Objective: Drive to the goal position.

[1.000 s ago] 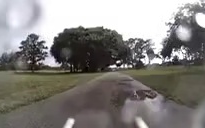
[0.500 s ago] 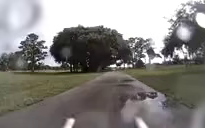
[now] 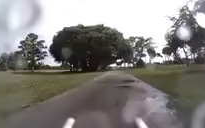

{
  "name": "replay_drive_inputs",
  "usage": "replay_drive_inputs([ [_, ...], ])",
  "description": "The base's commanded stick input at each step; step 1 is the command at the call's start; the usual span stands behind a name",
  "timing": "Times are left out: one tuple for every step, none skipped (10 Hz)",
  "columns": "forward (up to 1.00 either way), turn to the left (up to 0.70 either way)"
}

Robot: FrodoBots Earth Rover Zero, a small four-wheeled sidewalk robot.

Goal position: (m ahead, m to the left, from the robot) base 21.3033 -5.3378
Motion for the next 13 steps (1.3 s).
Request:
replay_drive_inputs([
  [0.85, 0.00],
  [0.85, -0.05],
  [0.85, -0.34],
  [0.85, -0.19],
  [0.85, 0.00],
  [0.85, -0.09],
  [0.85, -0.31],
  [0.85, -0.28],
  [0.85, -0.04],
  [0.85, 0.00],
  [0.85, 0.00],
  [0.85, 0.00],
  [0.85, 0.00],
])
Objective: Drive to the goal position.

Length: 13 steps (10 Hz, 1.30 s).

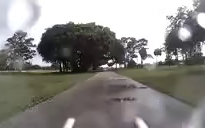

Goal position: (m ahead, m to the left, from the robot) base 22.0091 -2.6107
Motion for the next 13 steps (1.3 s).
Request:
replay_drive_inputs([
  [0.85, 0.00],
  [0.85, 0.00],
  [0.85, 0.00],
  [0.85, 0.00],
  [0.85, 0.00],
  [0.85, 0.00],
  [0.85, 0.00],
  [0.85, 0.00],
  [0.85, 0.00],
  [0.85, 0.00],
  [0.85, 0.00],
  [0.85, 0.00],
  [0.85, 0.00],
])
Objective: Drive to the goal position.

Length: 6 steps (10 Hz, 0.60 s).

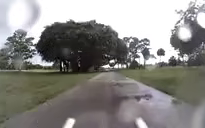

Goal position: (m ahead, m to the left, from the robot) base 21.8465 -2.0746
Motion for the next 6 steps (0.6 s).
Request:
replay_drive_inputs([
  [0.85, 0.00],
  [0.85, 0.00],
  [0.85, -0.06],
  [0.85, -0.34],
  [0.85, -0.33],
  [0.85, -0.15],
])
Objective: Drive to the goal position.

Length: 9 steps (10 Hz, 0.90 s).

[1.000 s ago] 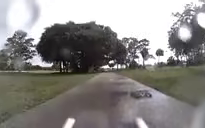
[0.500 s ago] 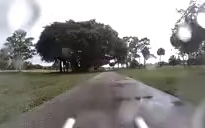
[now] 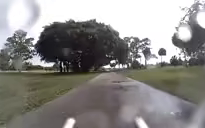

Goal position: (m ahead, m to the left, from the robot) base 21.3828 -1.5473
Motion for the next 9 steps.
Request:
replay_drive_inputs([
  [0.85, 0.00],
  [0.85, 0.00],
  [0.85, 0.00],
  [0.85, 0.00],
  [0.85, 0.00],
  [0.85, 0.00],
  [0.85, 0.00],
  [0.85, 0.00],
  [0.85, 0.00],
])
